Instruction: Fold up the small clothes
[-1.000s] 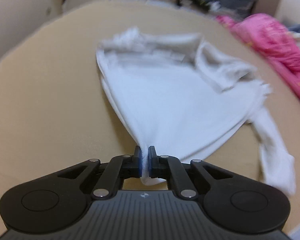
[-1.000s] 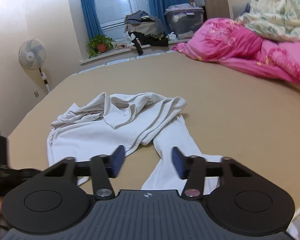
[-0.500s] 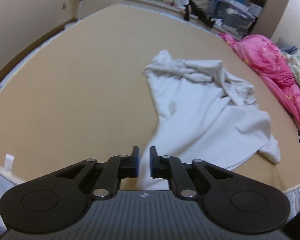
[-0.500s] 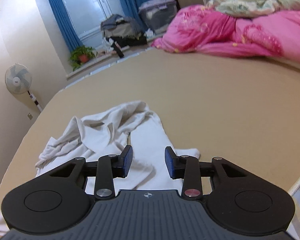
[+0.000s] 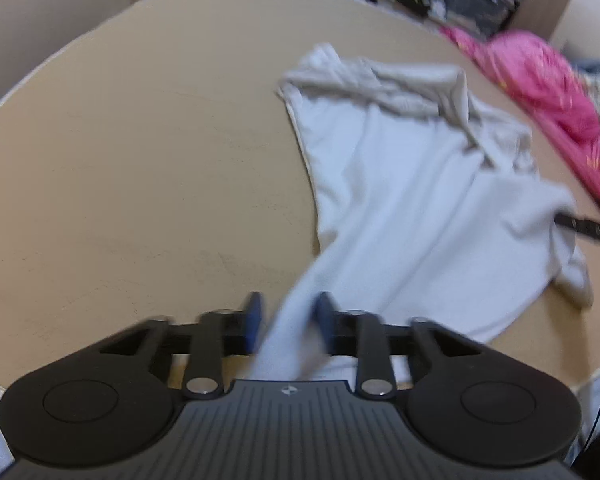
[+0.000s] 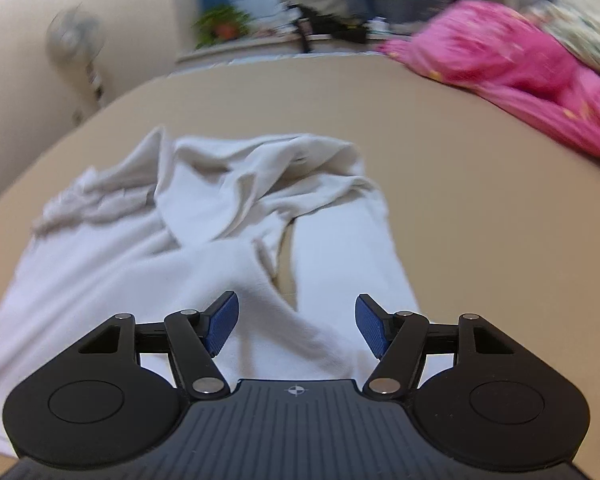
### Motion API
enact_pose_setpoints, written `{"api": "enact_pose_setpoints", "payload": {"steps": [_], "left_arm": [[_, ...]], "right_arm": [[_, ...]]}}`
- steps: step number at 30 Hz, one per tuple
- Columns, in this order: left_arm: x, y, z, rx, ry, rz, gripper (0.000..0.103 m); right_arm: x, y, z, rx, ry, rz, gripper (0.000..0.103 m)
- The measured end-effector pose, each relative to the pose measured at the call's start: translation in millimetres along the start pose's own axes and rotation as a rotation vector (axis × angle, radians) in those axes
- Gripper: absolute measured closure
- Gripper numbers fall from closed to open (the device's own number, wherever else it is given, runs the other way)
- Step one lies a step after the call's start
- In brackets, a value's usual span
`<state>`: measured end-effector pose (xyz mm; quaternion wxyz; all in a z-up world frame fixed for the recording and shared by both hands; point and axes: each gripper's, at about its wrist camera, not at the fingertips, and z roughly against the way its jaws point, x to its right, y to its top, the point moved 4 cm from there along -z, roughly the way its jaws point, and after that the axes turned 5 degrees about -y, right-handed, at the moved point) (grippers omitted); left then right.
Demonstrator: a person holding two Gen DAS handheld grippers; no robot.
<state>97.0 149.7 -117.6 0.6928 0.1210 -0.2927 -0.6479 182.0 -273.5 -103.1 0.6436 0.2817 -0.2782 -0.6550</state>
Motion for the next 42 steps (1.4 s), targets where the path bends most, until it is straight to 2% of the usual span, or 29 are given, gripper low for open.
{"api": "enact_pose_setpoints", "payload": {"steps": [1,2,3,7,10,12,15,17,18,19,21,23,26,27,29,32,36,37,39,42], "left_arm": [[2,-2,-1,-0.006,0.005,-0.02,0.095],[3,-2,-1,0.003,0.015,-0.034,0.097],[4,-2,1,0.016,0.022,-0.037,0.098],[-2,2,31,0.129,0.01,0.003,0.099],[-6,-1,71,0.193,-0.043,0.023,0.099],[-9,-10,102,0.224,-0.047,0.001,0.099],[-21,-28,133,0.191,-0.045,-0.003,0.099],[-28,-39,135,0.116,-0.052,0.012,0.098],[-30,-43,131,0.068,-0.047,0.009,0.097],[-30,-46,125,0.032,-0.038,-0.002,0.091],[-30,-45,115,0.013,0.002,-0.013,0.087],[-26,-36,112,0.033,0.02,0.004,0.085],[-13,-21,102,0.045,-0.01,0.03,0.08],[-6,-17,96,0.041,-0.007,0.024,0.08],[7,-11,82,0.035,0.012,-0.008,0.08],[23,-5,58,0.02,0.056,-0.073,0.08],[32,2,37,0.011,0.084,-0.099,0.08],[33,3,31,0.004,0.086,-0.094,0.08],[35,6,23,-0.006,0.097,-0.095,0.08],[38,9,10,-0.021,0.115,-0.108,0.08]], "right_arm": [[-4,-2,-2,-0.008,0.018,0.029,0.065],[-8,-2,-2,-0.007,0.032,0.051,0.092],[-7,-3,1,-0.005,0.04,0.055,0.1],[5,7,48,0.051,0.112,-0.041,0.1],[16,11,112,0.116,0.17,-0.067,0.1],[30,2,158,0.124,0.227,-0.119,0.1],[55,-26,197,0.045,0.303,-0.182,0.1],[68,-54,202,-0.099,0.352,-0.193,0.1],[72,-68,199,-0.185,0.364,-0.177,0.1],[75,-79,195,-0.232,0.351,-0.147,0.099],[89,-87,188,-0.215,0.24,-0.104,0.098],[112,-78,176,-0.168,0.197,-0.215,0.091],[142,-55,151,-0.078,0.159,-0.406,0.081],[149,-52,141,-0.067,0.143,-0.434,0.077],[154,-41,111,-0.088,0.1,-0.456,0.064],[147,-29,61,-0.163,0.07,-0.441,0.06],[135,-34,7,-0.261,-0.075,-0.399,0.06],[135,-36,-1,-0.274,-0.094,-0.408,0.064],[129,-27,-6,-0.223,-0.124,-0.343,0.097],[134,-3,2,-0.123,-0.063,-0.321,0.098]]}}
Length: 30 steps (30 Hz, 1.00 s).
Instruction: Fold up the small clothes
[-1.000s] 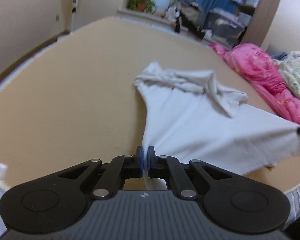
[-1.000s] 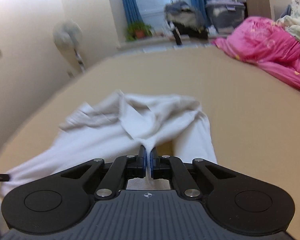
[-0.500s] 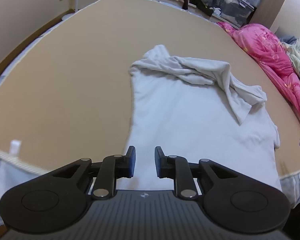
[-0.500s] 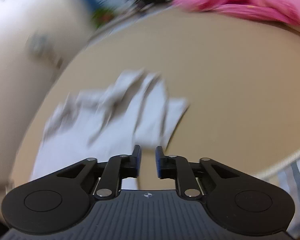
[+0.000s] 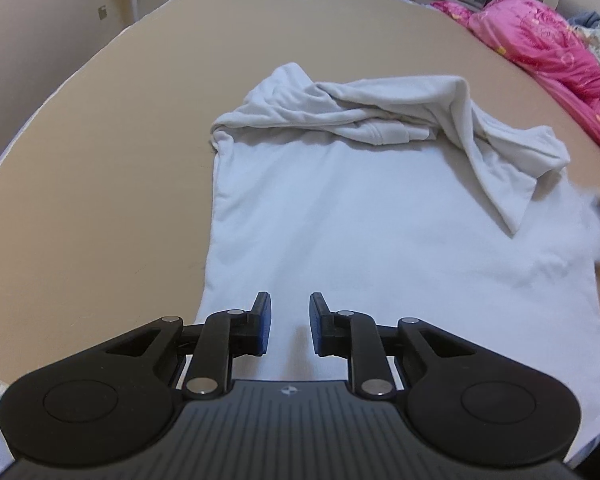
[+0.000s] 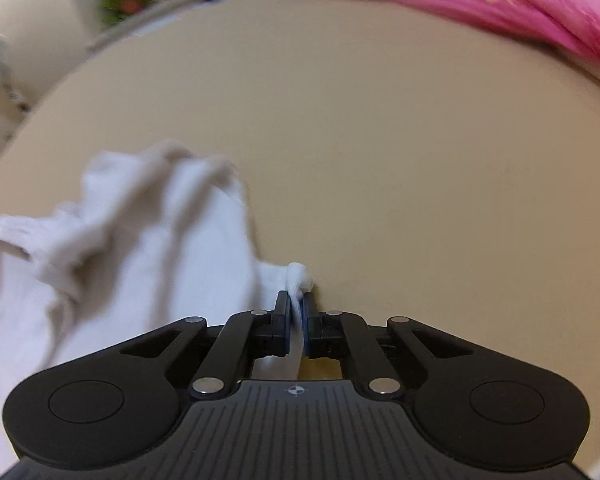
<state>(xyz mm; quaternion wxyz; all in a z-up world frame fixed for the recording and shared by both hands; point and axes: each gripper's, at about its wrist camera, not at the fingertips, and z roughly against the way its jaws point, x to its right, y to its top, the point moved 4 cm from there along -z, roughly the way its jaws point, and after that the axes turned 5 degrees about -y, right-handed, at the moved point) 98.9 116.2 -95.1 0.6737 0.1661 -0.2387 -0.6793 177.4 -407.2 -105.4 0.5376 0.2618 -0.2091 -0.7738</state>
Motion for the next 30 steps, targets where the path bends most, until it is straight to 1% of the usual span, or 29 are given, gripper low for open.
{"api": "enact_pose_setpoints", "payload": {"steps": [1,2,3,5,6,7,8,9,10,11,12,14,15,16,17,18,20,21,23,25,26,27,28,29,30], "left_arm": [[2,1,-4,-0.007,0.005,-0.006,0.08],[3,1,-7,-0.013,0.01,-0.012,0.08],[5,0,-10,-0.021,0.015,-0.02,0.08],[7,-1,-15,-0.031,0.028,-0.038,0.08],[8,-2,-17,-0.036,0.036,-0.048,0.08],[8,-3,-20,-0.041,0.039,-0.055,0.08],[8,-3,-23,-0.046,0.043,-0.061,0.08],[8,-3,-26,-0.052,0.048,-0.066,0.08],[8,-3,-29,-0.058,0.051,-0.068,0.08],[8,-3,-31,-0.061,0.054,-0.068,0.08],[8,-2,-33,-0.061,0.058,-0.069,0.08],[10,-1,-36,-0.059,0.063,-0.074,0.081],[10,-1,-37,-0.059,0.066,-0.078,0.08],[11,0,-37,-0.06,0.069,-0.082,0.08],[11,0,-38,-0.061,0.07,-0.083,0.08],[11,0,-38,-0.061,0.071,-0.083,0.08],[12,0,-38,-0.061,0.07,-0.079,0.08],[12,1,-38,-0.06,0.07,-0.078,0.08],[12,1,-37,-0.059,0.068,-0.077,0.08],[11,1,-36,-0.056,0.063,-0.072,0.08],[10,2,-35,-0.053,0.059,-0.065,0.08],[9,3,-33,-0.045,0.054,-0.056,0.08],[8,5,-30,-0.031,0.048,-0.045,0.08],[6,7,-26,-0.013,0.043,-0.034,0.08],[5,10,-21,0.01,0.036,-0.022,0.08]], "right_arm": [[7,16,8,0.066,0.007,-0.022,0.099],[22,37,18,0.166,0.009,-0.07,0.099],[39,57,31,0.268,-0.012,-0.113,0.099],[80,91,55,0.468,-0.084,-0.179,0.099],[102,101,65,0.557,-0.118,-0.221,0.099],[129,110,76,0.644,-0.176,-0.267,0.099],[152,113,80,0.69,-0.236,-0.297,0.099],[177,114,81,0.716,-0.296,-0.333,0.099],[199,111,75,0.713,-0.347,-0.369,0.099],[226,106,62,0.655,-0.398,-0.409,0.098],[245,100,41,0.575,-0.412,-0.442,0.098],[284,74,2,0.416,-0.416,-0.557,0.099],[299,62,-12,0.353,-0.422,-0.602,0.098],[310,51,-23,0.318,-0.423,-0.64,0.099],[307,50,-39,0.308,-0.414,-0.657,0.099],[308,50,-45,0.312,-0.406,-0.657,0.099],[308,56,-40,0.357,-0.412,-0.63,0.099],[310,59,-34,0.388,-0.441,-0.636,0.099],[319,61,-33,0.409,-0.494,-0.693,0.099],[327,59,-34,0.382,-0.545,-0.758,0.098],[326,59,-35,0.356,-0.553,-0.781,0.096],[323,61,-35,0.336,-0.586,-0.787,0.093],[314,66,-27,0.344,-0.706,-0.762,0.092],[305,67,-17,0.372,-0.807,-0.725,0.086],[293,75,-9,0.405,-0.866,-0.692,0.086]]}}
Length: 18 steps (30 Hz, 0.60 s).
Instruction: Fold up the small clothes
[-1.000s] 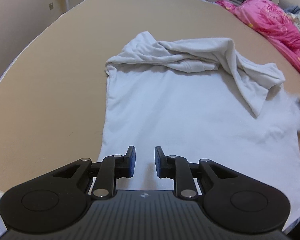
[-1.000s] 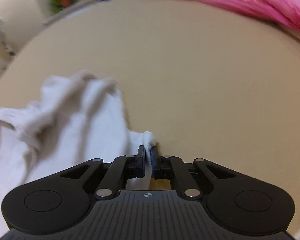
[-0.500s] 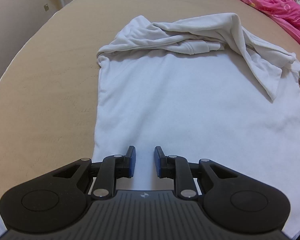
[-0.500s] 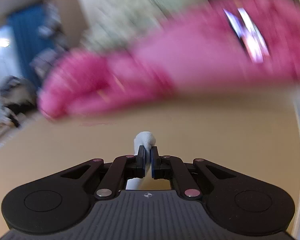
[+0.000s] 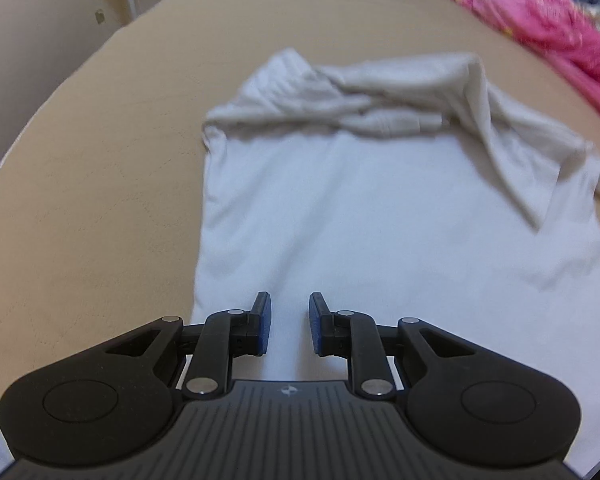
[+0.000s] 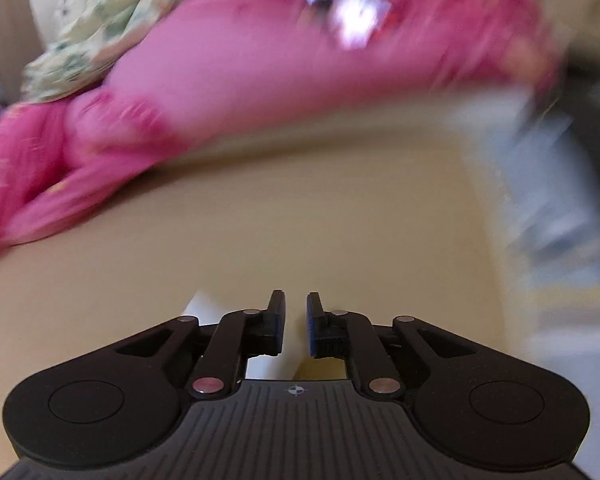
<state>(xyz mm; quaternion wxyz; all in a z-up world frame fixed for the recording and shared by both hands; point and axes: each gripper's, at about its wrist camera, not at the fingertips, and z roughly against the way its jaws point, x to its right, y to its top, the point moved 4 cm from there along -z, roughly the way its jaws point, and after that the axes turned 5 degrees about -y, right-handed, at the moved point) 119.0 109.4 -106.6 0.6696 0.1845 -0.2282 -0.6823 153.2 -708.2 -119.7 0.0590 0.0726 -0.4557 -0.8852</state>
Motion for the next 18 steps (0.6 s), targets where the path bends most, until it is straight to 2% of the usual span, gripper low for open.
{"api": "enact_pose_setpoints", "payload": {"steps": [1,2,4,6,7,9,10,11,12,14,16,18], "left_arm": [[-1,3,4,0.02,-0.007,0.008,0.08],[-2,7,8,0.045,-0.018,0.016,0.08],[0,18,14,0.092,-0.045,0.02,0.08],[6,34,15,0.137,-0.073,0.006,0.073],[11,44,12,0.159,-0.082,-0.008,0.066],[25,66,5,0.206,-0.094,-0.053,0.058],[34,76,1,0.222,-0.105,-0.07,0.051],[44,85,-4,0.224,-0.131,-0.077,0.046],[53,93,-10,0.213,-0.172,-0.067,0.045],[76,101,-27,0.162,-0.281,-0.028,0.045],[103,101,-49,0.105,-0.361,-0.002,0.045],[129,99,-72,0.062,-0.378,0.023,0.046]], "right_arm": [[-5,5,17,0.05,0.009,0.002,0.086],[-12,9,38,0.092,0.065,0.0,0.086],[-43,9,78,0.106,0.288,0.063,0.085],[-84,-8,123,0.007,0.589,0.166,0.082],[-103,-21,146,-0.077,0.715,0.201,0.079],[-133,-52,187,-0.258,0.895,0.265,0.076],[-144,-68,205,-0.359,0.958,0.283,0.07],[-155,-90,224,-0.491,1.016,0.31,0.065],[-161,-108,237,-0.579,1.042,0.332,0.064],[-173,-152,266,-0.704,1.089,0.412,0.064],[-185,-185,284,-0.71,1.125,0.516,0.064],[-204,-217,287,-0.733,1.093,0.602,0.063]]}}
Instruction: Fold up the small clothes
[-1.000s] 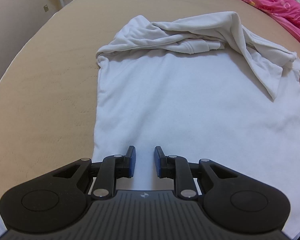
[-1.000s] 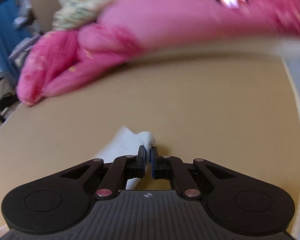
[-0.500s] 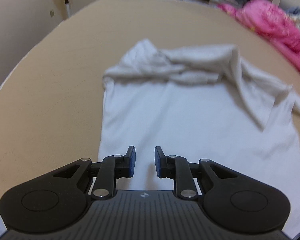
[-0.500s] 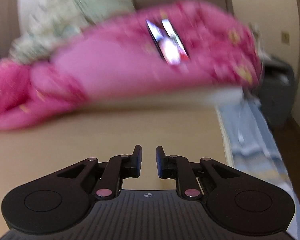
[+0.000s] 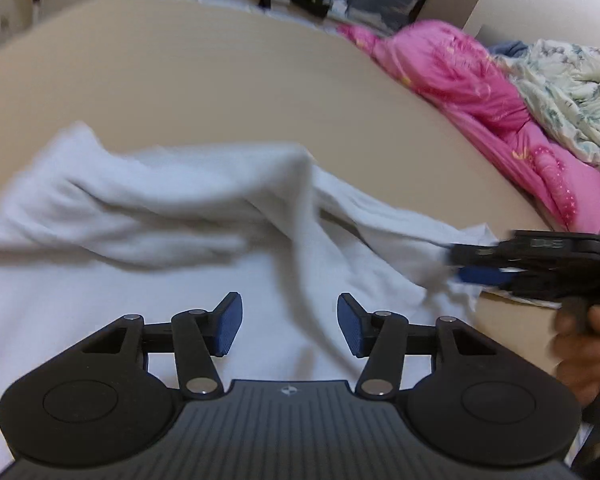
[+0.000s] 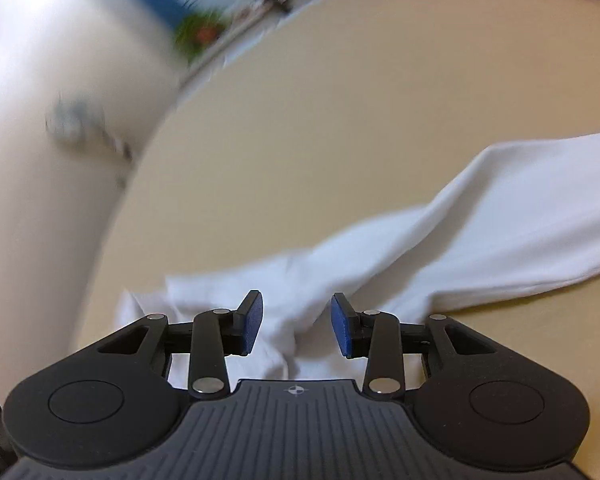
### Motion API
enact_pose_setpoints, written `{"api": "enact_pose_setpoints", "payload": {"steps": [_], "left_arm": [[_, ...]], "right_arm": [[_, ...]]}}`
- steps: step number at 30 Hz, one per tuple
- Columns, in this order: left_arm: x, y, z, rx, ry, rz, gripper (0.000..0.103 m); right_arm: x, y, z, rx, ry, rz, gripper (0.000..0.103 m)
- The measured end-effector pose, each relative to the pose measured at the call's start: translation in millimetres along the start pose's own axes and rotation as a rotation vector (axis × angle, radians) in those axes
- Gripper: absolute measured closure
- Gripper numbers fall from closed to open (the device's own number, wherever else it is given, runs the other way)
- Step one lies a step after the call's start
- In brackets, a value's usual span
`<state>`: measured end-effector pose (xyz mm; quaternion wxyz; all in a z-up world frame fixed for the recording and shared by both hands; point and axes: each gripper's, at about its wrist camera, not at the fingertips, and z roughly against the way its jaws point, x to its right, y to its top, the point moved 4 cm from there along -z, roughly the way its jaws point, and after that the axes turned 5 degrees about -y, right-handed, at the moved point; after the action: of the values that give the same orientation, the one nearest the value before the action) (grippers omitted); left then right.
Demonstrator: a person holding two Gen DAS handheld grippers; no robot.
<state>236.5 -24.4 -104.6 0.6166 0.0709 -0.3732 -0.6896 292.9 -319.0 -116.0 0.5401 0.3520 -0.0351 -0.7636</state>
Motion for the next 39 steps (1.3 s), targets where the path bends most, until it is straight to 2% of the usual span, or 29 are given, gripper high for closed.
{"api": "enact_pose_setpoints", "payload": {"steps": [1,2,3,6,8,10,11,12,13,15,16,17,19,20,21,23,24,25,27,28,29,30,32,34,36,37,39], "left_arm": [[6,-3,-15,-0.024,-0.006,0.02,0.049],[10,-5,-28,-0.042,-0.013,0.029,0.079],[14,-6,-37,-0.057,-0.011,0.006,0.101],[10,6,-24,-0.071,0.054,-0.159,0.102],[-17,28,21,-0.033,0.156,-0.26,0.102],[-70,54,80,0.002,0.306,-0.271,0.102],[-106,68,109,0.012,0.423,-0.259,0.102],[-147,83,139,0.02,0.574,-0.236,0.102],[-193,96,168,0.031,0.766,-0.207,0.102],[-273,111,216,-0.002,1.252,-0.11,0.101],[-297,114,237,-0.002,1.434,-0.06,0.101],[-302,115,249,0.037,1.45,-0.014,0.101],[-281,115,255,0.207,1.227,0.103,0.098],[-265,113,245,0.257,1.12,0.125,0.095],[-246,110,226,0.277,1.01,0.119,0.093],[-208,103,177,0.259,0.794,0.072,0.071],[-187,100,148,0.239,0.667,0.046,0.067],[-171,98,125,0.225,0.581,0.012,0.064],[-135,97,77,0.202,0.474,-0.12,0.056],[-124,97,57,0.193,0.445,-0.183,0.042],[-112,100,35,0.177,0.422,-0.241,0.032],[-109,104,14,0.153,0.403,-0.289,0.031],[-116,113,-23,0.083,0.373,-0.347,0.031],[-132,120,-51,0.014,0.337,-0.36,0.031],[-153,120,-74,-0.094,0.243,-0.374,0.036],[-158,117,-83,-0.146,0.18,-0.386,0.049],[-158,117,-86,-0.153,0.091,-0.461,0.091]], "right_arm": [[-1,0,-13,-0.019,0.014,-0.011,0.063],[-1,-4,-23,-0.026,0.017,-0.032,0.063],[-1,-5,-32,-0.03,0.013,-0.054,0.063],[-1,4,-45,0.002,0.023,-0.041,0.065],[-1,10,-50,0.026,0.024,-0.009,0.076],[3,16,-54,0.03,0.026,-0.018,0.077],[4,18,-55,0.031,0.029,-0.023,0.078],[3,18,-54,0.034,0.027,-0.024,0.078],[2,19,-53,0.039,0.027,-0.024,0.08],[2,20,-48,0.058,0.026,-0.027,0.081],[2,24,-48,0.071,0.026,-0.026,0.081],[-2,18,-46,0.084,0.025,-0.022,0.081],[-4,19,-48,0.098,0.02,-0.016,0.081],[-4,19,-49,0.103,0.017,-0.015,0.082],[-4,19,-48,0.106,0.018,-0.017,0.082],[-1,18,-49,0.114,0.029,-0.024,0.084],[0,17,-47,0.117,0.035,-0.024,0.085],[3,16,-45,0.122,0.041,-0.025,0.086],[11,8,-33,0.133,0.058,-0.027,0.089],[11,7,-31,0.135,0.062,-0.019,0.09],[13,6,-27,0.137,0.065,-0.008,0.091],[13,7,-25,0.139,0.068,0.001,0.091],[10,10,-22,0.143,0.077,0.017,0.092],[16,9,-17,0.143,0.08,0.03,0.093],[16,13,-19,0.13,0.079,0.034,0.093],[16,14,-21,0.118,0.077,0.034,0.093],[13,18,-23,0.091,0.084,0.029,0.094]]}}
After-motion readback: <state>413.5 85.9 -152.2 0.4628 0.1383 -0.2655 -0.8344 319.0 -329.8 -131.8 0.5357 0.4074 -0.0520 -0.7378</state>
